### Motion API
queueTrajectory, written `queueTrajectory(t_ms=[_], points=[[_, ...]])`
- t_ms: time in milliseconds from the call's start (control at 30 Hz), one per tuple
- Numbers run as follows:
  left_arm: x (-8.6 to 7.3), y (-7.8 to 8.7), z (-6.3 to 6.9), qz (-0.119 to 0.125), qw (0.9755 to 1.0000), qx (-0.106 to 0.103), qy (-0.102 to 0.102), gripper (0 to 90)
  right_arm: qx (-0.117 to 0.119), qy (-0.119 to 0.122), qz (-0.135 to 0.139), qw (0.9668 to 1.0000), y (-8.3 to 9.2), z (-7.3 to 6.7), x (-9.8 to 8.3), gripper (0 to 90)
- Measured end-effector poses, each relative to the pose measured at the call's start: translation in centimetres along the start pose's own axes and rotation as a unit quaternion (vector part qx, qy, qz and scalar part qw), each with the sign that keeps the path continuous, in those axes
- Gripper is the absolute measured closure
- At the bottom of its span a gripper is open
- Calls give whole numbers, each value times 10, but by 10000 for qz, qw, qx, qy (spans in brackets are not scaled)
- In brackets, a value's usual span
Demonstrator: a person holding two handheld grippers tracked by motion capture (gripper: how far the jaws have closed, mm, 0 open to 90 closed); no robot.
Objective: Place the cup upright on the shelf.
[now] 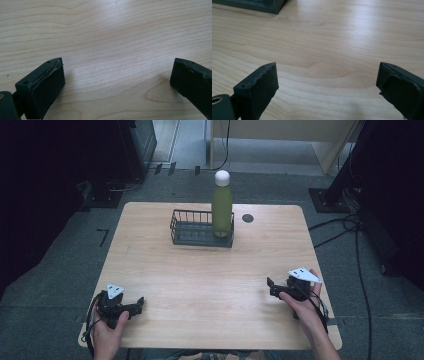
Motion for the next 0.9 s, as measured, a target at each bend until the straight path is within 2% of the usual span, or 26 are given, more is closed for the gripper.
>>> queueTrajectory(t_ms=[300,433,500,600,800,867,900], points=[[0,0,0,-4,10000,1,-2,0,-131,-136,-117,9998,15,19,-21,40],[0,0,0,-1,10000,0,0,0,-225,-42,-277,9994,22,27,-35,41],[0,0,0,-3,10000,1,3,0,-243,-73,-337,9991,24,28,-37,40],[0,0,0,-4,10000,1,0,0,-326,-57,-331,9989,30,31,-40,38],[0,0,0,-5,10000,1,-2,0,-515,18,-642,9966,40,34,-52,15],[0,0,0,-1,10000,-1,-1,0,-562,1,-832,9949,42,35,-57,0],[0,0,0,-3,10000,1,-1,0,-550,-80,-918,9942,45,36,-60,0]])
Point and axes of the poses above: each handheld gripper's, and its own axes: y roughly backward along the jaws, x roughly out of its top, z roughly to its right, the point moved 8 cm from there along -y, roughly forward along the jaws, and after that the axes turned 6 degrees about z, right-handed, at the moved point
